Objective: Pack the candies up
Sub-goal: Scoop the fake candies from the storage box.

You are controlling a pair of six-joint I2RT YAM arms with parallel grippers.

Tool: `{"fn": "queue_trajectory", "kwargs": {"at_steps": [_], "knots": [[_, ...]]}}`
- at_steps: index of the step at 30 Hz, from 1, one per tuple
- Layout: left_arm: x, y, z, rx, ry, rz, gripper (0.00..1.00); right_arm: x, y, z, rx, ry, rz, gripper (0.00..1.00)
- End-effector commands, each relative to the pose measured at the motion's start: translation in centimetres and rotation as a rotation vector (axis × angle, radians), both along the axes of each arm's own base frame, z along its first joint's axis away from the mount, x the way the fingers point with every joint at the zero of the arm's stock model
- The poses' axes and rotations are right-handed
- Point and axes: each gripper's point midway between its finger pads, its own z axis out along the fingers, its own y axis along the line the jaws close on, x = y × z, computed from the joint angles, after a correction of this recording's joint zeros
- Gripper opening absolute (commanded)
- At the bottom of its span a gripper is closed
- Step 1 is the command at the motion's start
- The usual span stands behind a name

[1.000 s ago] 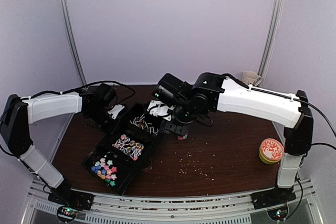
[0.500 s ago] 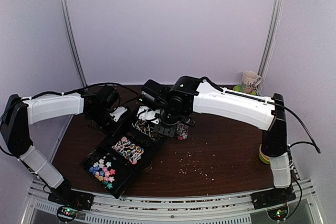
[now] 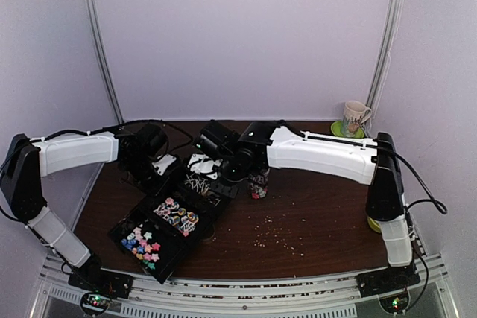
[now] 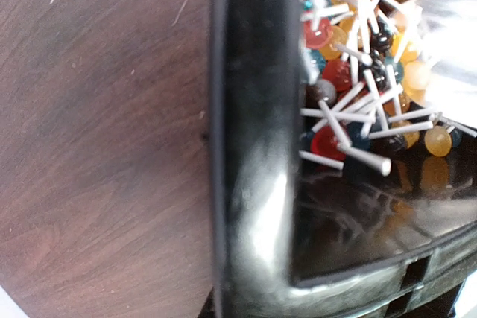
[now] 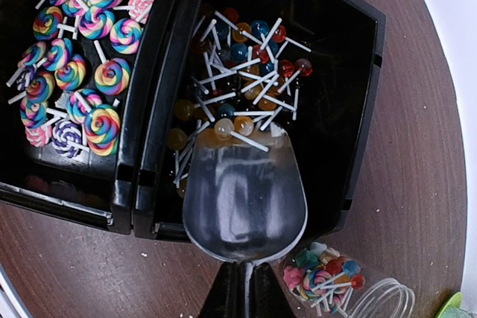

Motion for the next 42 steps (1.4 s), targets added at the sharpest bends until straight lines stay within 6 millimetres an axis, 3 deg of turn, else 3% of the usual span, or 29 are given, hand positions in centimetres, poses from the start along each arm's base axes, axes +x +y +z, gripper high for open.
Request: {"fn": "queue_trajectory", "kwargs": {"at_steps": [1,8,14,24,31,33,42], "knots": [[1.9,-5.3,6.5,-0.296,-0.159,-0.091,0.00,0.0,1.5,-2.6,0.078,0.024,0.007,0.00],[2.1,-5.2,7.2,-0.325,-0.170,-0.082,0.00,1.1,1.9,-3.9,0.215,-0.013,-0.046,0.00],[2.3,-5.0,7.2,-0.333,-0.171,-0.072,0.00,1.6,1.7,-3.4,0.345,-0.008,-0.084,0.00],[2.7,-4.3,7.0,-0.310,-0.181,-0.043,0.00,0.9,2.5,-4.2,0.442,0.006,-0.035,0.00],[3.9,-2.5,5.8,-0.248,-0.167,0.036,0.00,0.9,1.2,-1.1,0.577,-0.059,-0.040,0.00],[3.9,-2.4,5.8,-0.246,-0.169,0.039,0.00,1.2,0.7,0.4,0.624,-0.086,-0.050,0.00],[3.9,-2.3,5.6,-0.237,-0.166,0.040,0.00,1.7,-1.4,3.3,0.761,-0.134,-0.080,0.00]]}}
